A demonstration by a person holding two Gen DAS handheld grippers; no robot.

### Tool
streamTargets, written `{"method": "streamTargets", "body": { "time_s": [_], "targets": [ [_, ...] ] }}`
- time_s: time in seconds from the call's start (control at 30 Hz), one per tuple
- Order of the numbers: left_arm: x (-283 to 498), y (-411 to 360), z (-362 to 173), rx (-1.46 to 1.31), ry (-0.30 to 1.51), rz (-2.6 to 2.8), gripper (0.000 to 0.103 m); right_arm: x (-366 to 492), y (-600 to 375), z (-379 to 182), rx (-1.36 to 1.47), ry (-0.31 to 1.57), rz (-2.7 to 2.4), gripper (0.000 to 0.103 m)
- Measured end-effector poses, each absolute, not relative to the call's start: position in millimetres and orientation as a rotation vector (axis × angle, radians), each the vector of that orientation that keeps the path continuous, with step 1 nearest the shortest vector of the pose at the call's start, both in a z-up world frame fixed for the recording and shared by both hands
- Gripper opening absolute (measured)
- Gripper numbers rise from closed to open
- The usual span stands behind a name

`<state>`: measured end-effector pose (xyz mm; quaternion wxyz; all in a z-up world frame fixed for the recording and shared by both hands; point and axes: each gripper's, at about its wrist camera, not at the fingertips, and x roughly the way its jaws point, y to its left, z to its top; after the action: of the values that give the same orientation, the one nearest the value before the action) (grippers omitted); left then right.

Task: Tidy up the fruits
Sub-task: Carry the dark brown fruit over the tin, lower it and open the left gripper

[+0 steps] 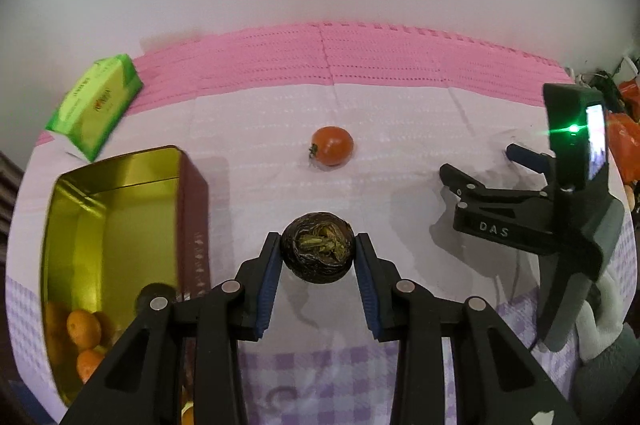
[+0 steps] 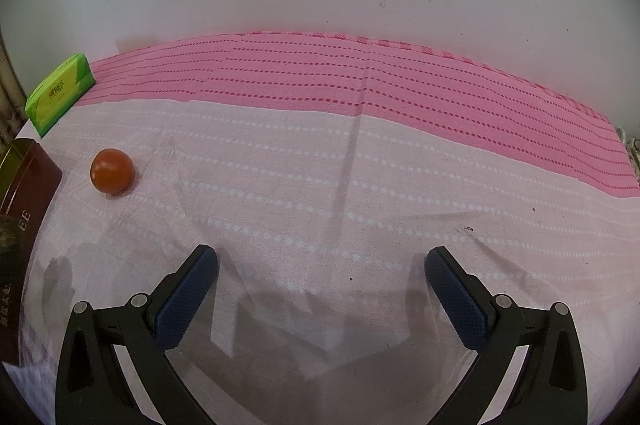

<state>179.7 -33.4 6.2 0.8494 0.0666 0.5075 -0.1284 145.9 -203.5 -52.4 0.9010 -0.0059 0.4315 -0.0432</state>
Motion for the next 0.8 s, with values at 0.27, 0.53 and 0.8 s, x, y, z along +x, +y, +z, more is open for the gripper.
{"method": "streamTargets", "body": {
  "time_s": [0.27,0.53,0.8],
  "targets": [
    [166,11,38,0.07,1.024,-0.218,0.033,146,-203,-52,-0.012,0.893,-0.089,0.103],
    [158,85,59,0.033,0.987,-0.083,0.033,146,-203,-52,-0.012,0.892,-0.09,0.103],
    [147,134,38,-0.003,1.044,-0.007,0.033,146,-203,-52,-0.012,0.892,-0.09,0.103]
  ]
}}
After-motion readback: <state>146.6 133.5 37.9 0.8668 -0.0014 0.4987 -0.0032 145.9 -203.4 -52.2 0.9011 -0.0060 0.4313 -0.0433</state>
